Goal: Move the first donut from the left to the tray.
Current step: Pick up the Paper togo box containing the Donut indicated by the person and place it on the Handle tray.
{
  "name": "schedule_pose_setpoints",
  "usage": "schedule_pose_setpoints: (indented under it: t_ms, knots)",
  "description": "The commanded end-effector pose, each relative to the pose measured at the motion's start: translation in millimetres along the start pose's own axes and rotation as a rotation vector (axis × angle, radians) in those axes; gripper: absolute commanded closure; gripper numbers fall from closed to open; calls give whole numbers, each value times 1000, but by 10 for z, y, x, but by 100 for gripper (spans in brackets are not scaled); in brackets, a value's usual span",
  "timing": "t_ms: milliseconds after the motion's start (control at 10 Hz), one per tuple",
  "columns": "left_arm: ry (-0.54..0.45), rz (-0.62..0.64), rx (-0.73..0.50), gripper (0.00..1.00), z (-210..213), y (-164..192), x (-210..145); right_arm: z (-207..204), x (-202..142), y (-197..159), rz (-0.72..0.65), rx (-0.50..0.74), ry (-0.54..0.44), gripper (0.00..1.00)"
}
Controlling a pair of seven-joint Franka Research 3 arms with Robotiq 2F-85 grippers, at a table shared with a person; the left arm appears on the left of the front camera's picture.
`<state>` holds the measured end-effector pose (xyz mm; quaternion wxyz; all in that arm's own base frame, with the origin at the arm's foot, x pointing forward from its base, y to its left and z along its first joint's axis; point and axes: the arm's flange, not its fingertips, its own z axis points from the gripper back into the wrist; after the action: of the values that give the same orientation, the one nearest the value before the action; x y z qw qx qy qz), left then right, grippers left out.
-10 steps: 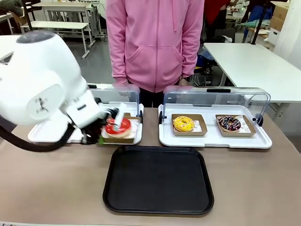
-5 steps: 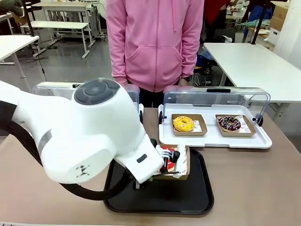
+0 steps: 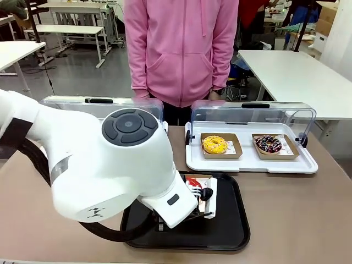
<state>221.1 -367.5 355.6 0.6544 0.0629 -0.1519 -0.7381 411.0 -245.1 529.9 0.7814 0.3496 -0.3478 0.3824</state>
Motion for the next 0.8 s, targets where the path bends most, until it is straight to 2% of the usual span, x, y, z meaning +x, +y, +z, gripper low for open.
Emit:
schedule_pose_setpoints:
  t_ms: [0, 700]
  knots:
    - [28, 5, 18, 99, -175, -99, -111, 9, 19, 9, 7, 1, -5, 0]
    - [58, 38, -37, 99, -451, -109, -65, 9, 19, 9, 7, 1, -5, 0]
